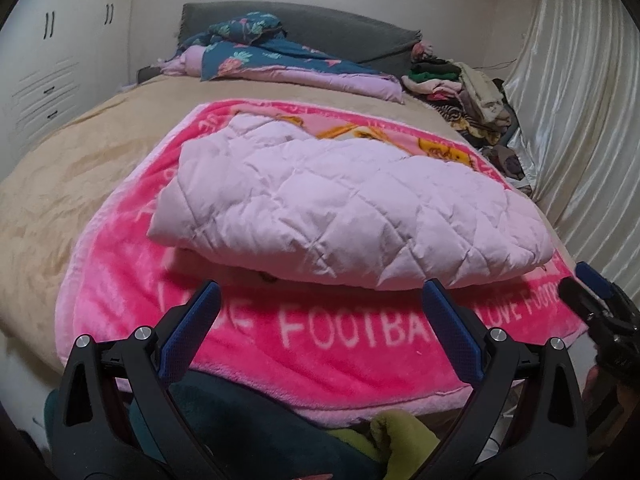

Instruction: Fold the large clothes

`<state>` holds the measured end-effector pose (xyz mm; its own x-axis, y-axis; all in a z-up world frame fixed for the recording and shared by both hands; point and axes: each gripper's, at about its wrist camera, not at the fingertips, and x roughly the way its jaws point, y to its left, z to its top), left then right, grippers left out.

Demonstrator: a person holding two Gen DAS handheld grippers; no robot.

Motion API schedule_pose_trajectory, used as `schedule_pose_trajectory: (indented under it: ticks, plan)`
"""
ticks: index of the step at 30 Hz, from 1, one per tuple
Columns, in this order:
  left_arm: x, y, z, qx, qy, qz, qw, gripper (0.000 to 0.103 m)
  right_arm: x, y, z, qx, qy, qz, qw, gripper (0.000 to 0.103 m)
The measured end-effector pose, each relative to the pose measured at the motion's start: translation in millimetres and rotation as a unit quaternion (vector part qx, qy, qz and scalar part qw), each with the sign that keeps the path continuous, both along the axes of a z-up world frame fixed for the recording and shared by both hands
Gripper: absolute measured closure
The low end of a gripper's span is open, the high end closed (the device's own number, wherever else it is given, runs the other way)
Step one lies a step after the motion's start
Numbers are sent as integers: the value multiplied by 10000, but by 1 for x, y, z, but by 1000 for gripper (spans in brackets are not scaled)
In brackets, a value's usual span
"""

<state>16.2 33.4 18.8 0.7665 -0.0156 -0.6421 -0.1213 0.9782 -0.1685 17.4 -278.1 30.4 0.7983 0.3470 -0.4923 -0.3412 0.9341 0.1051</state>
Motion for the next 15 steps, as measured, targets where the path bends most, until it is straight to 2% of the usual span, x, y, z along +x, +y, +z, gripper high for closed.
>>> schedule_pose_trajectory:
  ticks: [3, 6, 8, 10, 11, 13, 14, 15]
  plan:
    - [3, 4, -4, 78, 96, 134, 9998, 9, 1, -12, 1, 19, -47, -177, 9998, 4]
    - [7, 13, -6, -8, 107, 201, 9997, 9, 3, -34, 0, 91, -24, -473, 9988, 4]
    - [11, 25, -8, -119, 111, 286, 9995, 9, 5, -59, -4, 191, 1, -830, 9964, 4]
    - [21, 48, -11, -360, 205, 464, 9981, 9, 12, -103, -14, 267, 100, -1479, 9886, 4]
    - [25, 61, -12, -465, 220, 563, 9971, 9, 14, -126, -20, 274, 145, -1804, 9831, 4]
    - [38, 98, -13, -497, 283, 962, 9937, 9, 21, -190, -42, 169, 302, -2732, 9613, 4]
    - [43, 119, -14, -504, 318, 1188, 9911, 9, 23, -222, -54, 76, 402, -3222, 9458, 4]
    - [49, 139, -15, -504, 354, 1370, 9887, 9, 23, -264, -70, -104, 532, -3833, 9220, 4]
